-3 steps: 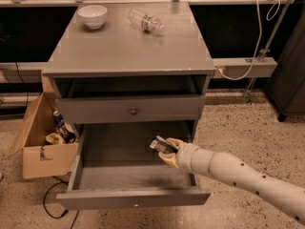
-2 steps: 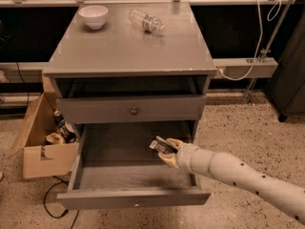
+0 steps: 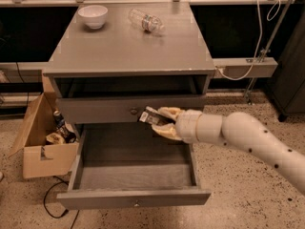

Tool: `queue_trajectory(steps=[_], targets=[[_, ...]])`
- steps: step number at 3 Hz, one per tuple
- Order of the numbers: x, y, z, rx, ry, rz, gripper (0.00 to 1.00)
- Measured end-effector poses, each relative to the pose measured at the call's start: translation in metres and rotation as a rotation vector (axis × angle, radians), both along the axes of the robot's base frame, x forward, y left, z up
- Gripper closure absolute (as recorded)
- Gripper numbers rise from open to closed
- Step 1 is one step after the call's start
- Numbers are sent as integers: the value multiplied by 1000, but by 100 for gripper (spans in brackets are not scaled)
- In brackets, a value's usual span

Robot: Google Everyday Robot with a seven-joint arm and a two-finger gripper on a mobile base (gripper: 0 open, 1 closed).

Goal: Pick rxbar chocolate from middle drawer and place on counter

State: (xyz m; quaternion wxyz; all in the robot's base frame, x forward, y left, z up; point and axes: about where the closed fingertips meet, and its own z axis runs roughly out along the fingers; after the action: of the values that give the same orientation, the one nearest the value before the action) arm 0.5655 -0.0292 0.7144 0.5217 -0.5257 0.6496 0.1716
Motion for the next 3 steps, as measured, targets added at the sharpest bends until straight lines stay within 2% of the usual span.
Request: queue_trajectory(steps=[1, 2, 3], targets=[[8, 14, 91, -41, -81, 41, 100], [16, 29, 145, -129, -167, 33, 100], [15, 32, 149, -128, -179, 36, 100]])
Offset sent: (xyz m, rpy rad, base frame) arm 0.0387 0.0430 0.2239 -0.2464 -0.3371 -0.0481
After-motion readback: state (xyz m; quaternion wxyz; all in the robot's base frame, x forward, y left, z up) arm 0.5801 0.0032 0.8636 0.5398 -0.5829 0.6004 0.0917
